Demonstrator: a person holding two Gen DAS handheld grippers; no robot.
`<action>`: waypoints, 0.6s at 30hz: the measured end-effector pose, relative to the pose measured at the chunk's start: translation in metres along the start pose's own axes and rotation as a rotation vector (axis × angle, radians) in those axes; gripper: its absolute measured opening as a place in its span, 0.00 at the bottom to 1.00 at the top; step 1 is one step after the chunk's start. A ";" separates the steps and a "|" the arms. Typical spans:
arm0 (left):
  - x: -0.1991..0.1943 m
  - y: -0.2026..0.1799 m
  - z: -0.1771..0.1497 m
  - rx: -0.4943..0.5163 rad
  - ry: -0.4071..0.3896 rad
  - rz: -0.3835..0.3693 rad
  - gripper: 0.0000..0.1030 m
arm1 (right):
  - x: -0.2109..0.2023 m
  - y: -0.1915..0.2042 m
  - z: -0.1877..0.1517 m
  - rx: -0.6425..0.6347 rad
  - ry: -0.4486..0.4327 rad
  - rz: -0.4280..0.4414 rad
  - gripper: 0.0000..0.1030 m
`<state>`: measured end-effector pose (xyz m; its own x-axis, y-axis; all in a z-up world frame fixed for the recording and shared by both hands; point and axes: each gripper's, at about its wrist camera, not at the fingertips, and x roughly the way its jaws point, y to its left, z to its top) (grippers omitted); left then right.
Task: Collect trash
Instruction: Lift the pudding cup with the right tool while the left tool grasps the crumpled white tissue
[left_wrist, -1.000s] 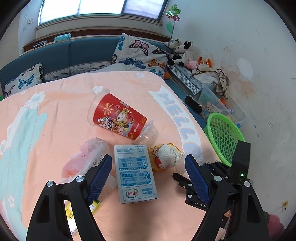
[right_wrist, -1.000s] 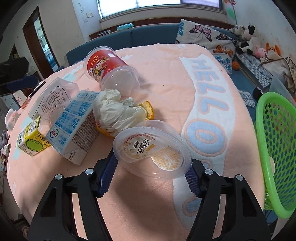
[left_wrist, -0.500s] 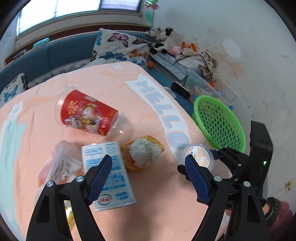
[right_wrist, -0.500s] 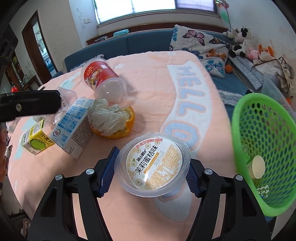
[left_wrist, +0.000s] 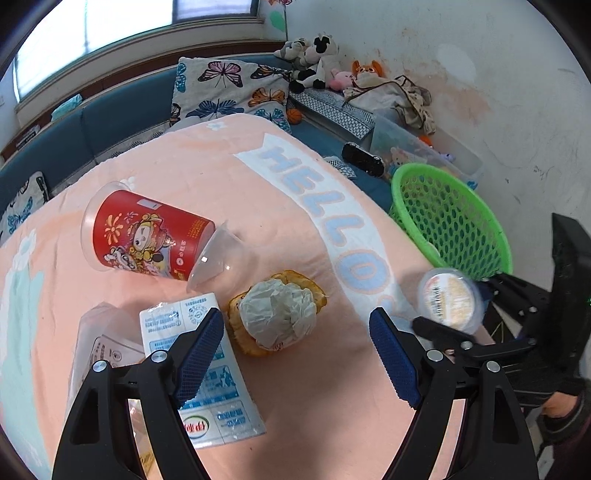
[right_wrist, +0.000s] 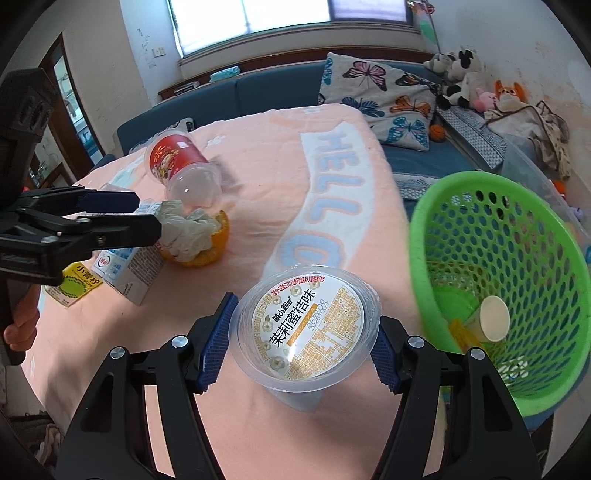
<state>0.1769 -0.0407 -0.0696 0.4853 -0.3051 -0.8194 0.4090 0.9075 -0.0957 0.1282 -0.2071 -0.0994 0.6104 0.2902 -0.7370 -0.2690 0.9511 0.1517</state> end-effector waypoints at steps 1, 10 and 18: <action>0.002 -0.001 0.000 0.008 0.002 0.005 0.76 | -0.001 -0.002 -0.001 0.001 -0.001 -0.003 0.64; 0.020 -0.013 0.002 0.076 0.021 0.051 0.76 | -0.010 -0.021 -0.007 0.018 -0.009 -0.027 0.64; 0.033 -0.016 0.001 0.095 0.042 0.074 0.73 | -0.015 -0.038 -0.009 0.043 -0.015 -0.047 0.64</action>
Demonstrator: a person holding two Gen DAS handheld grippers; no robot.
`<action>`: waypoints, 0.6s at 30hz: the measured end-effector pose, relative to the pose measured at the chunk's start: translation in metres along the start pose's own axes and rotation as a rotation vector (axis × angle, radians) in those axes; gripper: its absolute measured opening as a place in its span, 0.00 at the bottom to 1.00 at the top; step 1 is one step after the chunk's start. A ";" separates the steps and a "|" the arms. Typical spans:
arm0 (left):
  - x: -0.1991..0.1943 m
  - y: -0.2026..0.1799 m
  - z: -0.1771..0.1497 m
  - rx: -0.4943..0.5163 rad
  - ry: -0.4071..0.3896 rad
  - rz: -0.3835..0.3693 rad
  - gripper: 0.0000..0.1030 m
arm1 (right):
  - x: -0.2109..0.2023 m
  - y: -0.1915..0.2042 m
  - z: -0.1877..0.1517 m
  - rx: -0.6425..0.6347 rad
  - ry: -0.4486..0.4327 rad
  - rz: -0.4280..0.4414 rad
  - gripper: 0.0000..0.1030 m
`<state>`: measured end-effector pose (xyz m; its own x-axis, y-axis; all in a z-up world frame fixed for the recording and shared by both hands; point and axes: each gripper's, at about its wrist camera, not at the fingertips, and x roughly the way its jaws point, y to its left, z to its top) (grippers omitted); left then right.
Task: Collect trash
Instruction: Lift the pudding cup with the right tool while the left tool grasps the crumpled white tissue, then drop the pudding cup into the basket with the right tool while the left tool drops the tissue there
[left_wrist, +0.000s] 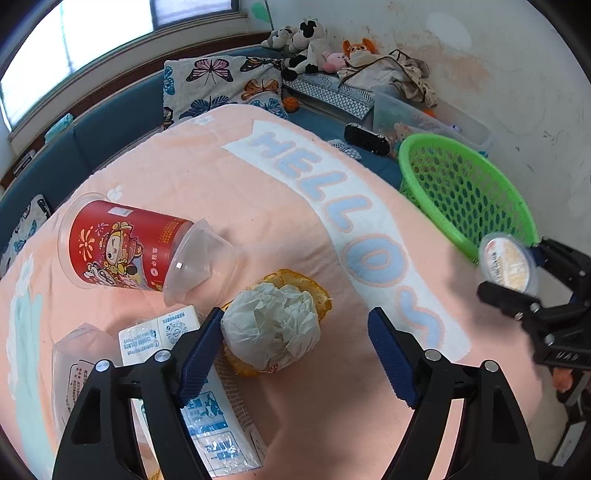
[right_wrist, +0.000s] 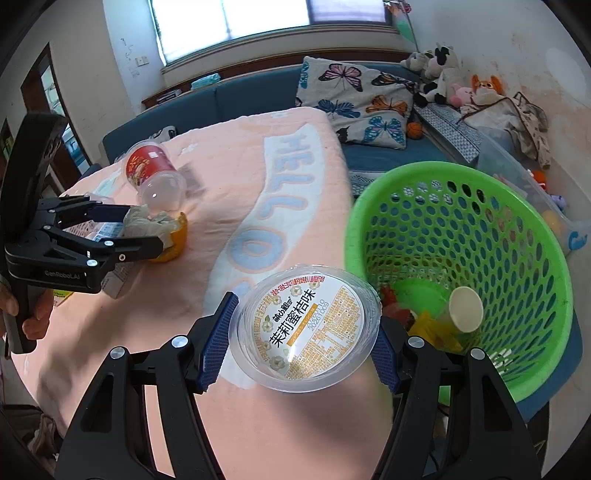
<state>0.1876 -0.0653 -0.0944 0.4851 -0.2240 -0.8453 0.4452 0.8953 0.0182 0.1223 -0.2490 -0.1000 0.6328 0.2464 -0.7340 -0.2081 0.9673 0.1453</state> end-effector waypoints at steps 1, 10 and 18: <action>0.002 0.000 0.000 0.001 0.005 0.005 0.71 | -0.001 -0.002 0.000 0.002 -0.001 -0.001 0.64; 0.001 0.002 0.003 0.000 -0.009 0.043 0.44 | -0.004 -0.013 0.000 0.016 -0.004 -0.019 0.64; -0.005 0.002 0.005 -0.010 -0.014 0.041 0.40 | -0.013 -0.023 0.002 0.027 -0.019 -0.032 0.64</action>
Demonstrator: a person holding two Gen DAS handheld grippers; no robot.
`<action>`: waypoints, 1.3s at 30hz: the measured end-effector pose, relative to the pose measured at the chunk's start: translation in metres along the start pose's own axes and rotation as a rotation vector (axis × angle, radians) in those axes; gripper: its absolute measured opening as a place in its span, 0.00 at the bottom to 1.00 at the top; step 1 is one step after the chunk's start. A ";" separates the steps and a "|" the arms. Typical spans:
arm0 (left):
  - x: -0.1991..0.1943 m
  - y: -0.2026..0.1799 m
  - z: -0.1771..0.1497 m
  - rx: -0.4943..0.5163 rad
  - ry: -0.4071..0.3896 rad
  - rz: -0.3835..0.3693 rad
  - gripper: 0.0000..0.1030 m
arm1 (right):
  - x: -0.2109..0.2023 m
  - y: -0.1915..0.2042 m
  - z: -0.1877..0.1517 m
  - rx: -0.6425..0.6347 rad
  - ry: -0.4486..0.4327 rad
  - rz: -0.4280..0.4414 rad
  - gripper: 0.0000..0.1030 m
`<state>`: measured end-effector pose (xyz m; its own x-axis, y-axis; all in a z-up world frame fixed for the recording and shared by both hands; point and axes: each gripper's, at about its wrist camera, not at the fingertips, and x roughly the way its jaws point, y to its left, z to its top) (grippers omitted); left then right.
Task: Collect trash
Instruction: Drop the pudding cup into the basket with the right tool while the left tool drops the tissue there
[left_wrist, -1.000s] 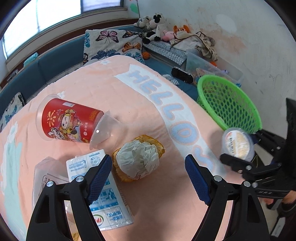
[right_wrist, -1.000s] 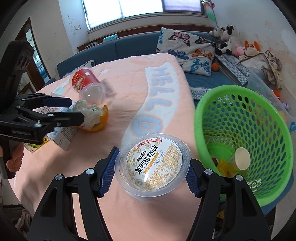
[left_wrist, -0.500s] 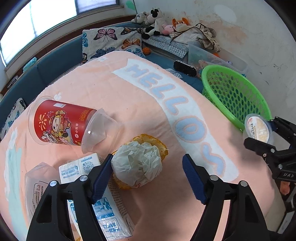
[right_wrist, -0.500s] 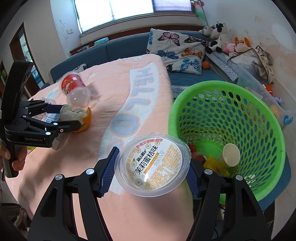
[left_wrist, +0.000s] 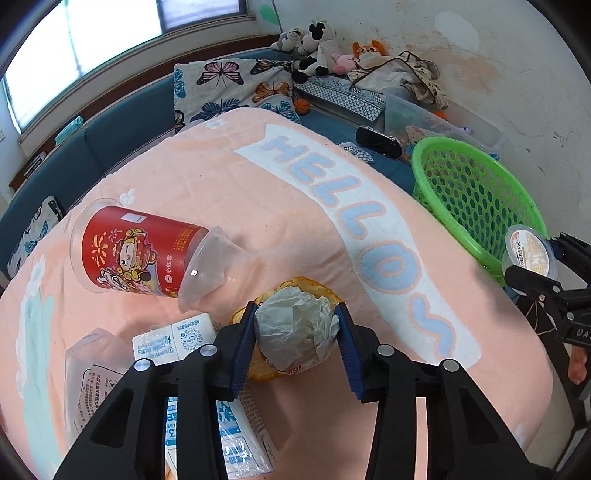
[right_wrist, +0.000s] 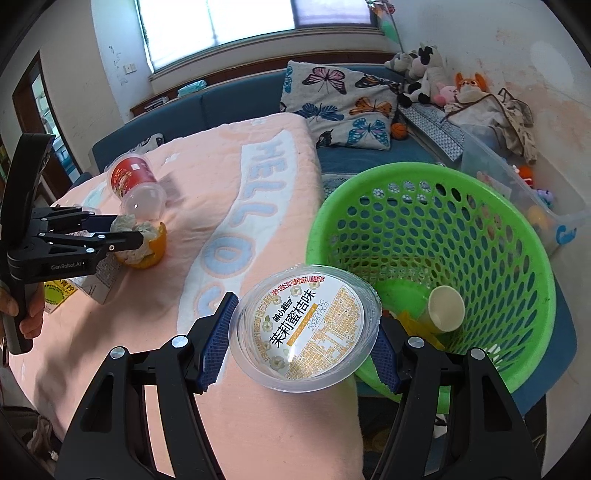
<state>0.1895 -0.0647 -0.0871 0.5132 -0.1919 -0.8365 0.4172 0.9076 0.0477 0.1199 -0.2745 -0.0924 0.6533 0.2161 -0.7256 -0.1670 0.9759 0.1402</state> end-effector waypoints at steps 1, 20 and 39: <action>-0.002 0.001 0.001 -0.003 0.000 -0.005 0.39 | -0.001 -0.002 0.001 0.001 -0.002 -0.003 0.64; -0.053 -0.050 0.059 0.012 -0.060 -0.150 0.39 | -0.010 -0.071 0.006 0.089 -0.001 -0.115 0.64; -0.021 -0.141 0.108 0.051 -0.046 -0.280 0.39 | -0.020 -0.124 -0.003 0.156 -0.015 -0.138 0.73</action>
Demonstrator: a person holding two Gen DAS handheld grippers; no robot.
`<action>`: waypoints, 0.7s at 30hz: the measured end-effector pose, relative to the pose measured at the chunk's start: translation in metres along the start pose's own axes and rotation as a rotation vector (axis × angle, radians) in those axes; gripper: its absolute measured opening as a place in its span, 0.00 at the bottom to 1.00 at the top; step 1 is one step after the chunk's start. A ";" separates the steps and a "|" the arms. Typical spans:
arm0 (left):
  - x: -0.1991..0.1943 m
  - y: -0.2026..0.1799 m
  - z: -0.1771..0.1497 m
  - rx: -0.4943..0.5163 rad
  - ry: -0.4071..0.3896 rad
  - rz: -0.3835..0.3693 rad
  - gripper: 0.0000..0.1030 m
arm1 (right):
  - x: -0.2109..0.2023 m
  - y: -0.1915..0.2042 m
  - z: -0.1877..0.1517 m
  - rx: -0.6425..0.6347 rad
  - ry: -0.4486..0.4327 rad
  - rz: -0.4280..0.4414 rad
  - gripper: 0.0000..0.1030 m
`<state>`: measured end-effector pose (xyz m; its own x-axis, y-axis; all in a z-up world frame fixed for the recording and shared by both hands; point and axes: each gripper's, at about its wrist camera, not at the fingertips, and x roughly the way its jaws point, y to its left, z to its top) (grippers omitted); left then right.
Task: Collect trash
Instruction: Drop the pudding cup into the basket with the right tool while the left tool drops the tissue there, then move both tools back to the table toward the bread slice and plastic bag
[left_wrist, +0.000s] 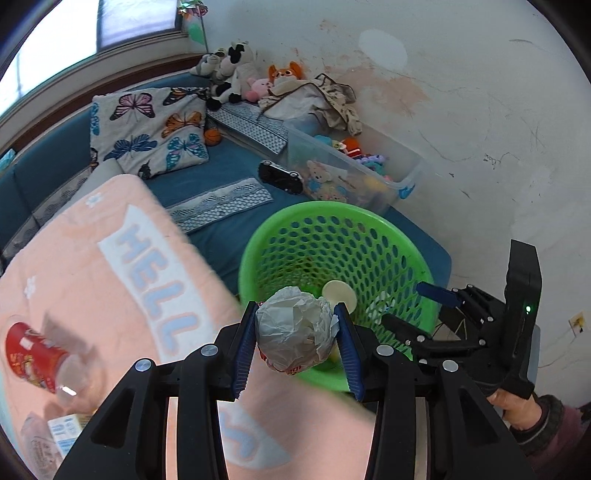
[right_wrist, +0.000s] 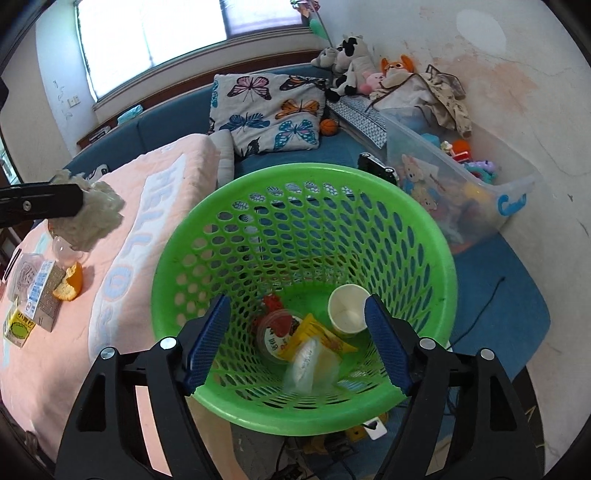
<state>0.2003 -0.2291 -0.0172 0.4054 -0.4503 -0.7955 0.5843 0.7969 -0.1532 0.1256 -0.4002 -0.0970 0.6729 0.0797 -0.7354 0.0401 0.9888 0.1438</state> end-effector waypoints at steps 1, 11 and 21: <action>0.005 -0.005 0.002 0.003 0.004 -0.007 0.39 | -0.001 -0.002 -0.001 0.003 0.000 0.004 0.73; 0.049 -0.025 0.010 -0.010 0.056 -0.037 0.41 | -0.020 -0.008 -0.004 -0.032 -0.052 -0.025 0.75; 0.069 -0.029 0.004 -0.042 0.074 -0.049 0.69 | -0.021 -0.017 -0.011 -0.012 -0.047 -0.030 0.75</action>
<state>0.2142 -0.2853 -0.0651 0.3235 -0.4595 -0.8272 0.5714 0.7917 -0.2163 0.1029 -0.4177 -0.0912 0.7053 0.0440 -0.7076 0.0520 0.9922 0.1135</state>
